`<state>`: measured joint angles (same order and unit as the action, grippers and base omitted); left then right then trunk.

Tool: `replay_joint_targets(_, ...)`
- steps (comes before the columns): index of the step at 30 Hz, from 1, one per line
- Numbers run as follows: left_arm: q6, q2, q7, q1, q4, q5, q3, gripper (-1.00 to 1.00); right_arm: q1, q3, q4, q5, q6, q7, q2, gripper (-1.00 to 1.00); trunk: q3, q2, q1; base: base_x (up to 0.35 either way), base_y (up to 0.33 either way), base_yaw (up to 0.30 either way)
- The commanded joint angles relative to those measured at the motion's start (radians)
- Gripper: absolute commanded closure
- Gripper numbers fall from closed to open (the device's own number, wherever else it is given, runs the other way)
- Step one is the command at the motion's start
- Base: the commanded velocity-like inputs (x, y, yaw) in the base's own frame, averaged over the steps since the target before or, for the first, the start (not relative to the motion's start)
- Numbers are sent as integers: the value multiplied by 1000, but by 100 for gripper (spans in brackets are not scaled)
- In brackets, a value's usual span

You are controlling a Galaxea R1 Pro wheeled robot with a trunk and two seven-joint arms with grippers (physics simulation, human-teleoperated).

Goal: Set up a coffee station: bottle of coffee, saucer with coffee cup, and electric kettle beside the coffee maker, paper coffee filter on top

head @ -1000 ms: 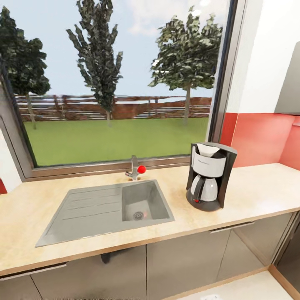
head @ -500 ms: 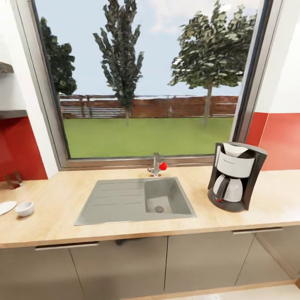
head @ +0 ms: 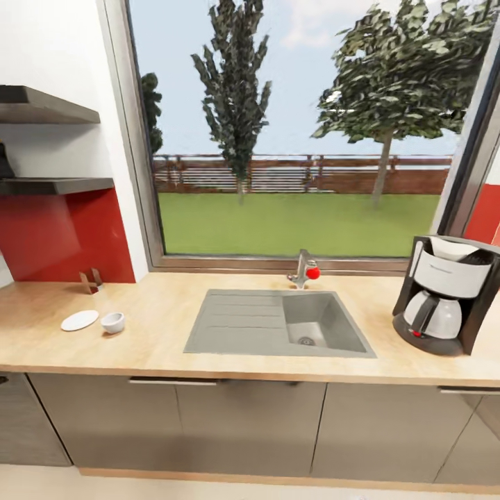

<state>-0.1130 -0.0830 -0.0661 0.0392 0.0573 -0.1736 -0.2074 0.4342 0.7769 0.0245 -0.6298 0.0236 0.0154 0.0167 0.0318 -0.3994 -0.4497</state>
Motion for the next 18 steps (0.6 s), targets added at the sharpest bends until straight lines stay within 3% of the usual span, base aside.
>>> replay_joint_targets(1,-2,0,-2,1,1,-11,-7,-100,0,8,0,-8,2,2,0,-100,-1,-1,0,-1,306,206)
replay_joint_targets(18,-2,0,-1,1,2,-11,-7,-100,-1,9,0,-7,2,-3,2,-100,-22,-1,0,0,307,201)
